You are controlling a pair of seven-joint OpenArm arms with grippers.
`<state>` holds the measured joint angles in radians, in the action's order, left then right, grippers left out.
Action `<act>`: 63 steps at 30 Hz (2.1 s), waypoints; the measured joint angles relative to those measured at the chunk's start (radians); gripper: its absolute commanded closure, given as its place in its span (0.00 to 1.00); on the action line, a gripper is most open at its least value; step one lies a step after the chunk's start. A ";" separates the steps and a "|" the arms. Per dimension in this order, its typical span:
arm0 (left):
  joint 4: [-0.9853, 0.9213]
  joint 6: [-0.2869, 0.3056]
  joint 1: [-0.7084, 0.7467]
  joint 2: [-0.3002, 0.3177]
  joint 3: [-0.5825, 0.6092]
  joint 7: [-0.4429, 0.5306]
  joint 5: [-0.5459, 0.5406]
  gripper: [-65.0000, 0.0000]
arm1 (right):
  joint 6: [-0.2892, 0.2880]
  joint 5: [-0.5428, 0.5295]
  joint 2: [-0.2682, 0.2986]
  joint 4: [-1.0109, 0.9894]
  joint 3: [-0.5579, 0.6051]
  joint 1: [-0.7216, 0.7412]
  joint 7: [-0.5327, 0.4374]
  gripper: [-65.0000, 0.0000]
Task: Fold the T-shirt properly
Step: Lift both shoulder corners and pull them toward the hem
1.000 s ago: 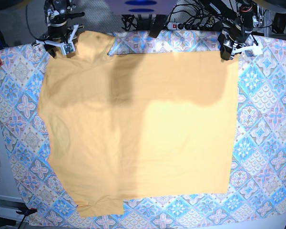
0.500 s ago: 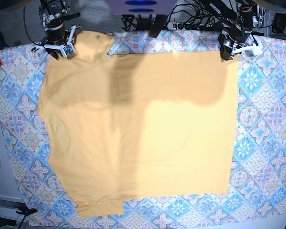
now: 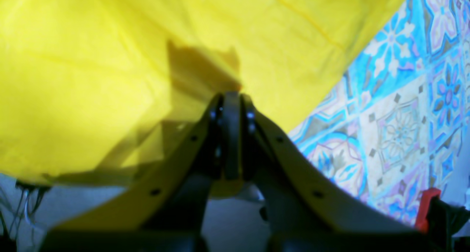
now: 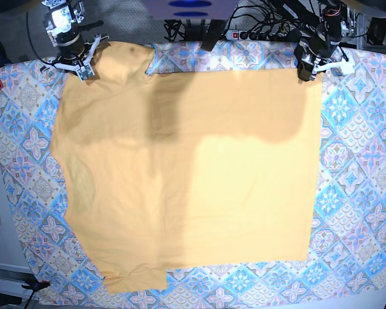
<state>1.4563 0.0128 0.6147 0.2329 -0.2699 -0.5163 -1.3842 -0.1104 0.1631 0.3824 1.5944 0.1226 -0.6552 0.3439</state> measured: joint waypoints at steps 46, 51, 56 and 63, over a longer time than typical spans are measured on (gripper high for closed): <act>0.159 -0.031 0.004 0.044 -0.080 -0.018 0.093 1.00 | -0.034 -0.011 -0.002 0.307 -0.056 -0.095 0.025 1.00; 0.214 -0.024 -0.014 0.047 -0.080 -0.018 0.096 1.00 | -0.036 -0.011 -0.005 0.307 -0.056 -0.029 0.026 1.00; 0.219 -0.024 -0.049 0.046 -0.080 -0.018 0.097 1.00 | -0.035 -0.011 -0.005 0.307 -0.056 0.040 0.035 1.00; 0.219 -0.031 -0.134 0.047 -0.083 -0.018 0.098 1.00 | -0.037 -0.014 -0.008 0.300 -0.107 0.105 0.043 1.00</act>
<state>1.6749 -0.0181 0.4805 0.2802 -0.3531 -0.5346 -1.2865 -0.1471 0.1493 0.3744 1.8946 0.0158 -0.5499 0.3874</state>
